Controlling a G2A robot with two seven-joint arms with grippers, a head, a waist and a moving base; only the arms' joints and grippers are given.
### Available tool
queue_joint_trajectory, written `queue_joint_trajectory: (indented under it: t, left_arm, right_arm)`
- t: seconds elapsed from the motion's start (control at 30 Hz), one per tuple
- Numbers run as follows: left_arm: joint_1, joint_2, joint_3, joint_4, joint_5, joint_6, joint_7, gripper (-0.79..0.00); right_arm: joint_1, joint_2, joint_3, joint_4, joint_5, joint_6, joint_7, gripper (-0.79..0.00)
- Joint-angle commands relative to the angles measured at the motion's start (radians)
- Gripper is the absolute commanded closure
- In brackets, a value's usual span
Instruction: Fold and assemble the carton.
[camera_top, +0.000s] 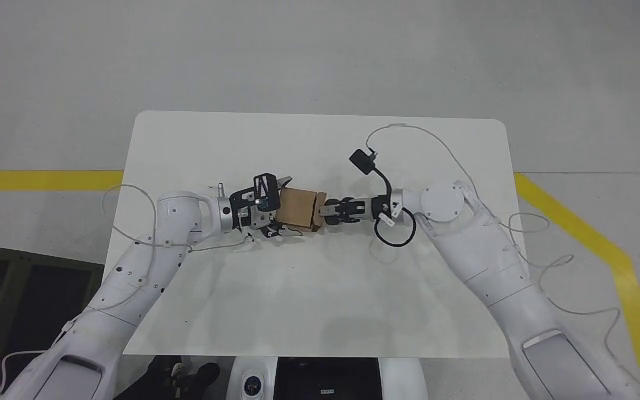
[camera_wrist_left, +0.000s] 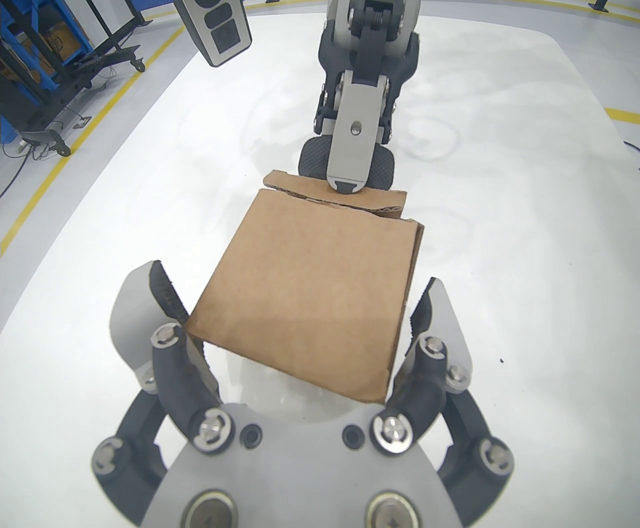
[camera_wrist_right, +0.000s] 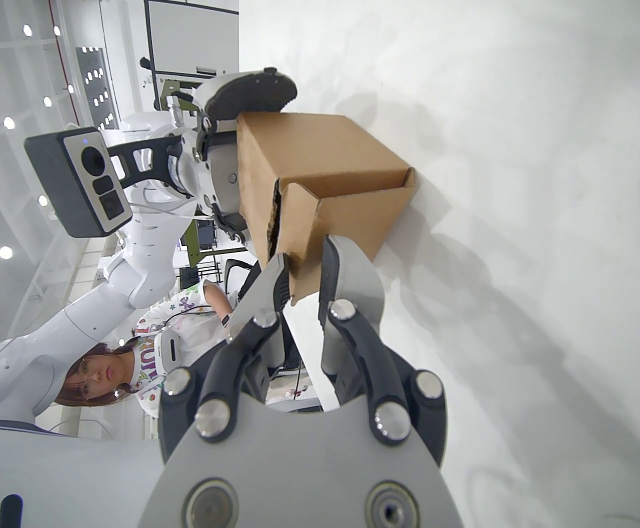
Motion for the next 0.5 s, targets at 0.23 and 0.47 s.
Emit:
queue_joint_trajectory:
  t: [0.23,0.47]
  left_arm:
    - [0.000,-0.001,0.001,0.003,-0.003,0.000,0.002,-0.785]
    - [-0.001,0.000,0.001,0.003,0.003,0.001,0.004,-0.785]
  right_arm:
    - [0.024,-0.008,-0.024,-0.014,-0.023,0.031,0.018,-0.071]
    - [0.040,-0.018,-0.046,-0.010,-0.023,0.028,0.026,-0.068]
